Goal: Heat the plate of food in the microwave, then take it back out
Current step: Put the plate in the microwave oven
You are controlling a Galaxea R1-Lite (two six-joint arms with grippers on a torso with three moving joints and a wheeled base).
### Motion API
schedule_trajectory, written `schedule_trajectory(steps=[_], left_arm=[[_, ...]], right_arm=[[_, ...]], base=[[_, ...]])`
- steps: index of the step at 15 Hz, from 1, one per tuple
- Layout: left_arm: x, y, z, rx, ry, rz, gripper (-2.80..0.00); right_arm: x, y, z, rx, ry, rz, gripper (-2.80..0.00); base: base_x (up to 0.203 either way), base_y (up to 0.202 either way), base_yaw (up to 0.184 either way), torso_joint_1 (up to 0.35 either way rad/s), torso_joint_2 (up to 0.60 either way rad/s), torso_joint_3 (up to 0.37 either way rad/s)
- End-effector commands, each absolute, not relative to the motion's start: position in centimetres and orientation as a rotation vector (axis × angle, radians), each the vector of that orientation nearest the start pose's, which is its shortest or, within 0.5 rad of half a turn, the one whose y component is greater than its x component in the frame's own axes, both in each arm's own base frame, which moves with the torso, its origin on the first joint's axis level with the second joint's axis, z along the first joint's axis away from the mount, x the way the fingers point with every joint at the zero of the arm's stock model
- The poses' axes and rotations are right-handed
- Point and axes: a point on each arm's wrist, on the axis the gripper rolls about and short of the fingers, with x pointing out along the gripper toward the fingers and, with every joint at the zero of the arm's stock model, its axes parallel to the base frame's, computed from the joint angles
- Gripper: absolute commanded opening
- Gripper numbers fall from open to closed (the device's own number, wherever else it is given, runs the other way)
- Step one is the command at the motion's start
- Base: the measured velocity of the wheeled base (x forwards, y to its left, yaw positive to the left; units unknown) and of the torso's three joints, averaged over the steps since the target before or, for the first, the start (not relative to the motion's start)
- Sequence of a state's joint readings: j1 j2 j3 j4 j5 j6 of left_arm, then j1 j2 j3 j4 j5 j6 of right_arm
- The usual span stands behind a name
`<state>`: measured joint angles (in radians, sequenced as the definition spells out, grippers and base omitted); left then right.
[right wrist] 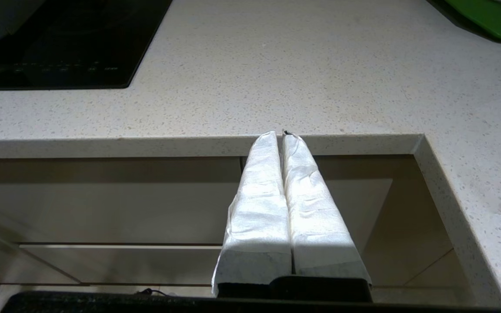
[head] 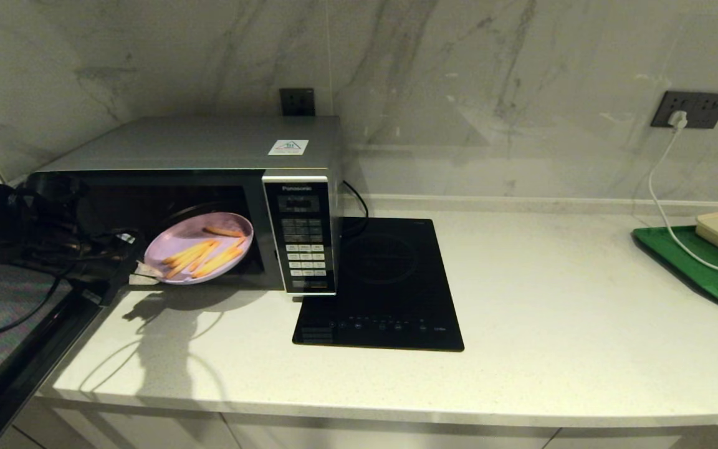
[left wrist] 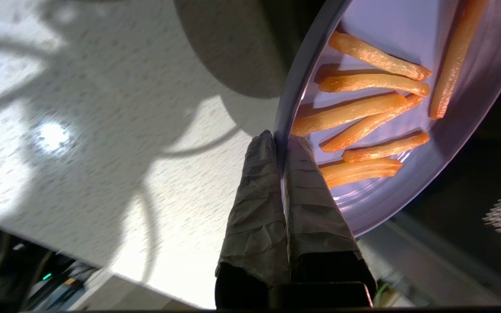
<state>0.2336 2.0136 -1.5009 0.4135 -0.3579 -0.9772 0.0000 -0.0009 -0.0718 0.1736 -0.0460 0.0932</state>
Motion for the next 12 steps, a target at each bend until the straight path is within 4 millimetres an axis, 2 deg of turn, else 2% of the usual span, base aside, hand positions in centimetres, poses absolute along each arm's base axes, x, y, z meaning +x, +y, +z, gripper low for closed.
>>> schedule_trajectory(steps=[1,5,12], left_arm=[[37.3,7.9,17.2,-1.208,0.871,0.346,-2.8],[38.6,8.3,16.4,-1.222,0.837,0.437,-2.8],[39.7,8.3,16.1,-1.266,0.797,0.489,-2.8]], right_arm=[[-2.9,-0.1,7.7,0.091,0.101,-0.05,-2.8],[-2.9,-0.1,7.7,0.091,0.101,-0.051,-2.8],[-2.9,-0.1,7.7,0.09,0.101,-0.049,-2.8]], base=[[0.0,0.0,0.0,0.0,0.0,0.0],[0.0,0.0,0.0,0.0,0.0,0.0],[0.0,0.0,0.0,0.0,0.0,0.0]])
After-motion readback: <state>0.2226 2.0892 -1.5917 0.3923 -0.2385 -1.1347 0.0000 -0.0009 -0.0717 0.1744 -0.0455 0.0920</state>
